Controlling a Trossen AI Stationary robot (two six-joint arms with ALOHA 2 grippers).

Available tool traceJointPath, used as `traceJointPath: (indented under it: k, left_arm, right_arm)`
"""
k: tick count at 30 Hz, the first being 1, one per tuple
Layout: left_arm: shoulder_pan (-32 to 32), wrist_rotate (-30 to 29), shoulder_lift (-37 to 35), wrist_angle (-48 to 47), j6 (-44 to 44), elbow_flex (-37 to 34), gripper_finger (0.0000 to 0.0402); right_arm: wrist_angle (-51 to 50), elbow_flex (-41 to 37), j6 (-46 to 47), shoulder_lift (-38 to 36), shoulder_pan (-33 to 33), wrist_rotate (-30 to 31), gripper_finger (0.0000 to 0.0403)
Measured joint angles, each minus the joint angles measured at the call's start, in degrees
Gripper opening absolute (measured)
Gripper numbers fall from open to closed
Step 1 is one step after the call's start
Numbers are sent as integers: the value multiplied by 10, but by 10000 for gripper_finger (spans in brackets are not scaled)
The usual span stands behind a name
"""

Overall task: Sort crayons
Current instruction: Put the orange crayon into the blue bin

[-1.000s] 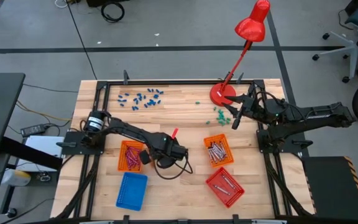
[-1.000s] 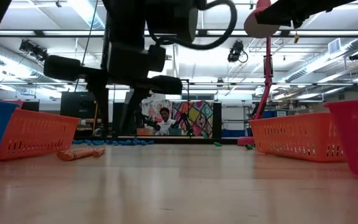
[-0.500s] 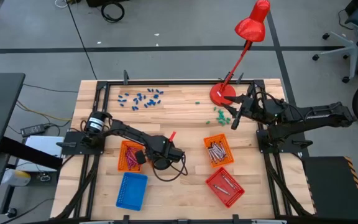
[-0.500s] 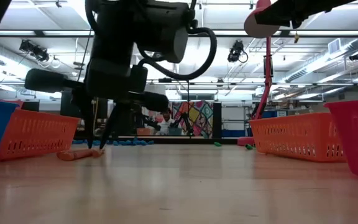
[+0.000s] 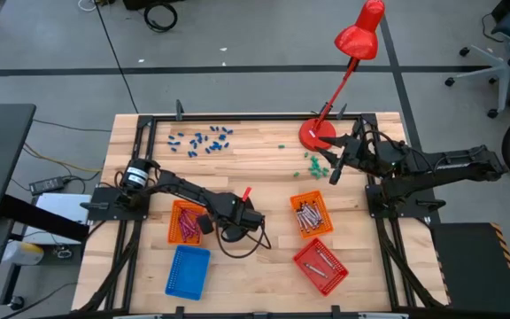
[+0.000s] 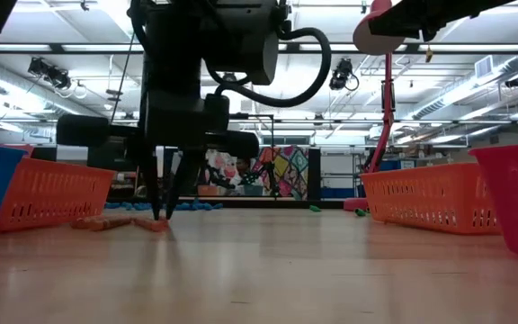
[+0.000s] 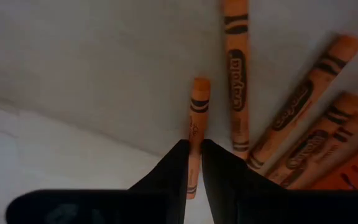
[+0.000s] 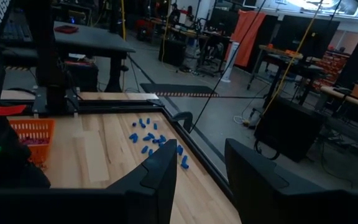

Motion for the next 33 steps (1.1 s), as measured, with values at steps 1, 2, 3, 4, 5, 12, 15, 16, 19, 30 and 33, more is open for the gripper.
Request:
traceJointPath:
  k: [1, 2, 3, 4, 5, 12, 15, 16, 19, 30, 33]
  left_arm:
    - [0, -9, 0, 1, -1, 0, 52]
    - [0, -16, 0, 1, -2, 0, 52]
    - [0, -19, 0, 1, -2, 0, 52]
    - [0, -20, 0, 1, -3, 0, 52]
    - [0, -20, 0, 1, -4, 0, 52]
    - [3, -28, 0, 0, -37, 0, 52]
    - [9, -28, 0, 0, -50, 0, 52]
    - [11, -29, 0, 0, -52, 0, 52]
    - [18, -29, 0, 2, -53, 0, 53]
    - [23, -30, 0, 44, -86, 0, 66]
    - [23, -30, 0, 44, -95, 0, 89]
  right_arm:
    - [0, 0, 0, 0, 0, 0, 139]
    - [0, 0, 0, 0, 0, 0, 139]
    - [0, 0, 0, 0, 0, 0, 139]
    - [0, 0, 0, 0, 0, 0, 139]
    - [0, 0, 0, 0, 0, 0, 139]
    - [0, 0, 0, 0, 0, 0, 139]
    - [0, 0, 0, 0, 0, 0, 139]
    - [0, 0, 0, 0, 0, 0, 139]
    - [0, 0, 2, 0, 0, 0, 139]
    - [0, 0, 1, 0, 0, 0, 139]
    - [0, 0, 1, 0, 0, 0, 139]
